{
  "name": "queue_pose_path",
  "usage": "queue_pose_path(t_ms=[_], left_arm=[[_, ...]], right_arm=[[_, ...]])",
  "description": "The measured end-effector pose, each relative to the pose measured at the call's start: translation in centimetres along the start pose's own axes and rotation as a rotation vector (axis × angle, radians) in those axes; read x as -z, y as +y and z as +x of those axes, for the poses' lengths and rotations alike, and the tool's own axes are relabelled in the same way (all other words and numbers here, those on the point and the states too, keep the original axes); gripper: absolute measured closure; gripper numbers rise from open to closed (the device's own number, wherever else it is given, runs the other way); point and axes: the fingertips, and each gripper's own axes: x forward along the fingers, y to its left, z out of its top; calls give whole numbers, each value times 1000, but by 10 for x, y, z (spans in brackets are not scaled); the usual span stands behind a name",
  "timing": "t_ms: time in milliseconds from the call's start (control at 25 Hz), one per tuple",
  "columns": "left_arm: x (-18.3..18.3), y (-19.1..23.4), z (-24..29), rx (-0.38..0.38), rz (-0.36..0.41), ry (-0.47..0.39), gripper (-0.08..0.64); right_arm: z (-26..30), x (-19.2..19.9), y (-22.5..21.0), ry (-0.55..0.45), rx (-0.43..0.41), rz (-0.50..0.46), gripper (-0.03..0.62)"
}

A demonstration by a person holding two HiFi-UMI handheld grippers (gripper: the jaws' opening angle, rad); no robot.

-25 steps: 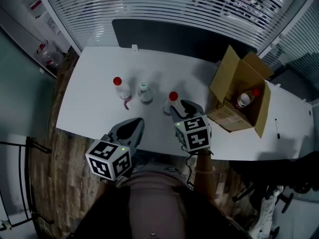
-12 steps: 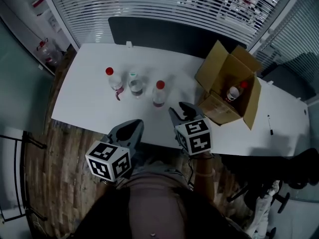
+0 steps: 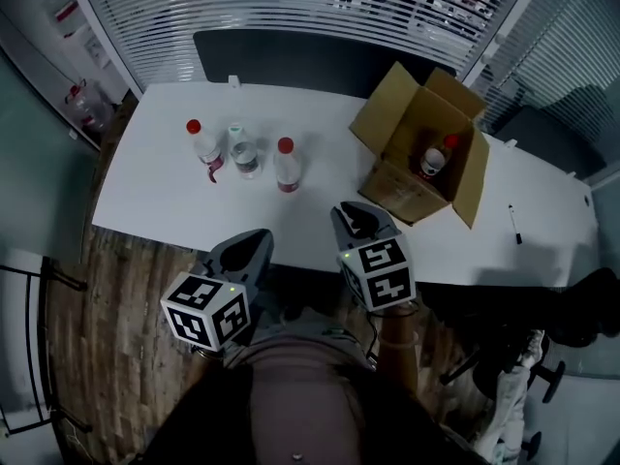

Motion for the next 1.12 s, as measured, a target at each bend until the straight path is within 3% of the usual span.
queue_pose_path(t_ms=[640,1120], left_arm=[[25,-54,-1,30,38,11,552],[29,-72,-2,34,80,17,552]], right_arm=[[-77,34,-7,-39,37,49,545],[-98,48,-10,-62,64,56,555]])
